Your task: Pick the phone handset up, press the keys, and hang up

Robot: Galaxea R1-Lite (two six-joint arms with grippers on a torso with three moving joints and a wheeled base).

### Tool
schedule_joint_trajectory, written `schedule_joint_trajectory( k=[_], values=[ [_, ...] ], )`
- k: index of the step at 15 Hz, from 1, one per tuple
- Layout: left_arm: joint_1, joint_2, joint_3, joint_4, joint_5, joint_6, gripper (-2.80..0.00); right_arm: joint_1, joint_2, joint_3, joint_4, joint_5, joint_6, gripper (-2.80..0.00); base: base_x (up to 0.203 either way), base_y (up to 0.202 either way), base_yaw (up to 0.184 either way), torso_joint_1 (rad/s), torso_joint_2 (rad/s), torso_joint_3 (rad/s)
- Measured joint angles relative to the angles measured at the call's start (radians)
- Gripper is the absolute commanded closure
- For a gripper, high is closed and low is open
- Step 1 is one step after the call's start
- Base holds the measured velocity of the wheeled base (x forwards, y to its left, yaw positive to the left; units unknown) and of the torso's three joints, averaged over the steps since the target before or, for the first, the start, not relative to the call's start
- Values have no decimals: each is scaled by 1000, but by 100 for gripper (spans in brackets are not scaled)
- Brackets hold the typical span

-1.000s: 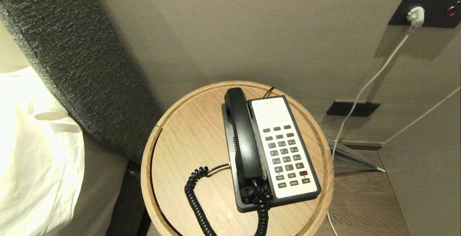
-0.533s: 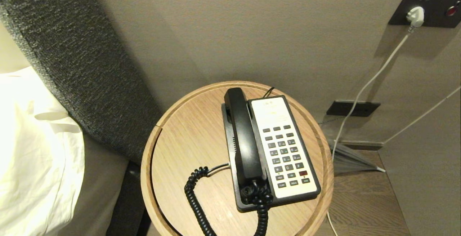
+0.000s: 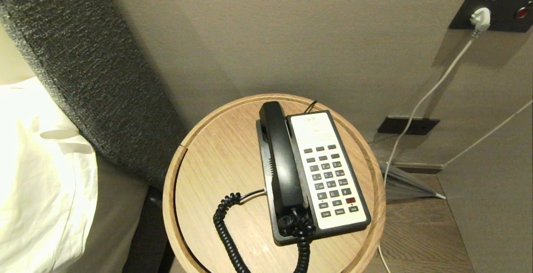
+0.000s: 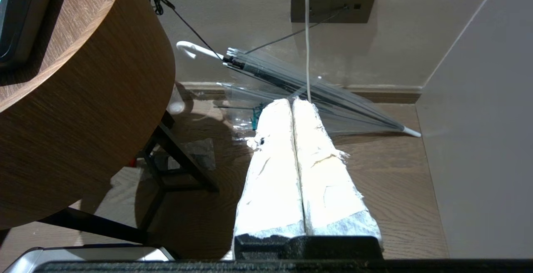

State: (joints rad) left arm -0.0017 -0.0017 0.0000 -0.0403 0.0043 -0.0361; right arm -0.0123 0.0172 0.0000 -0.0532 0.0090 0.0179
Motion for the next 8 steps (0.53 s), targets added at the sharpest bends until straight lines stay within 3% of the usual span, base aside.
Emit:
schedule_joint_trajectory(
  k=[3,8],
  values=[
    [0,0,0,5,1,-8,0,0,0,0,0,0,0,0,0,0,0,1,1,31],
    [0,0,0,9,3,-17,0,0,0,0,0,-1,-1,0,0,0,0,2,2,178]
  ],
)
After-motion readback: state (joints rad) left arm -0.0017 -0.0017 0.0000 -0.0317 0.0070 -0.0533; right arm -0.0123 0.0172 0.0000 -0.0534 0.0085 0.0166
